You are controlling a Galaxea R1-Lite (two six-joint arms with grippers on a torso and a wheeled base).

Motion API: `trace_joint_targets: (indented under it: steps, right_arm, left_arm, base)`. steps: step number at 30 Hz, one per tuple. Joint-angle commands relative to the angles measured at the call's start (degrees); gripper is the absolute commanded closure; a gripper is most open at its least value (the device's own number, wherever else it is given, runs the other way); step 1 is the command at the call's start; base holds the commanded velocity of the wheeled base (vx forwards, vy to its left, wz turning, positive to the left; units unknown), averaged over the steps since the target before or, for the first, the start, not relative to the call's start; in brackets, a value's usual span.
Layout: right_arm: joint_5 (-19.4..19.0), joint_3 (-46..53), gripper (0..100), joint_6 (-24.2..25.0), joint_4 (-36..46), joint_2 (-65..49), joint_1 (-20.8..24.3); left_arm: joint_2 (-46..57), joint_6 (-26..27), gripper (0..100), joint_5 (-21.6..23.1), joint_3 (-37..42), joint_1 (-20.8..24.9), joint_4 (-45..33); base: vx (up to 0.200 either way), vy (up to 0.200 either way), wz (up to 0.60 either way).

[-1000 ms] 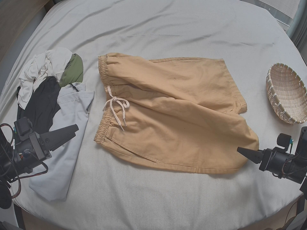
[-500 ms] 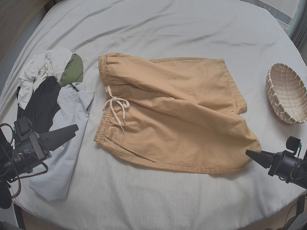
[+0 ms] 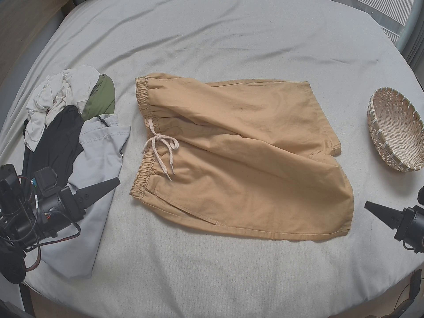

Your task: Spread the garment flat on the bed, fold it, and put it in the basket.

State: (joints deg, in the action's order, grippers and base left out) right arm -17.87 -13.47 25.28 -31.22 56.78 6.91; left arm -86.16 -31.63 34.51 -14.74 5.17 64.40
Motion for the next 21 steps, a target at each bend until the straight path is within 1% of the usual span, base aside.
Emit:
trace_joint_targets:
  steps: [1,5,9,15,18,21]
  right_arm:
    - [-0.06,-0.94,0,-1.55,0.19,2.19,-2.61]
    - [-0.06,-0.94,0,-1.73,0.19,2.45,-2.61]
    - [-0.06,-1.03,0,-1.82,0.19,2.45,-2.61]
    - [0.03,-1.03,0,-1.82,0.19,2.19,-2.61]
    - [0.03,-1.03,0,-1.82,0.19,2.1,-2.61]
    - [0.03,-0.94,0,-1.82,0.19,1.93,-2.61]
  left_arm:
    - [-7.0,0.61,0,-0.5,0.06,0.54,1.6]
    - [-8.41,0.61,0,-0.67,-0.29,0.81,2.04]
    - [-12.27,0.43,0,-1.29,-1.08,2.39,2.83]
    - [-14.82,0.35,0,-2.43,-3.45,4.24,2.83]
    - [-16.93,0.08,0,-3.93,-6.0,5.82,2.83]
    - [-18.43,0.08,0,-4.19,-7.76,6.17,3.01]
  base:
    - [0.0,0.0,0.0]
    - [0.0,0.0,0.0]
    - [0.0,0.0,0.0]
    - [0.0,0.0,0.0]
    - [0.0,0.0,0.0]
    - [0.0,0.0,0.0]
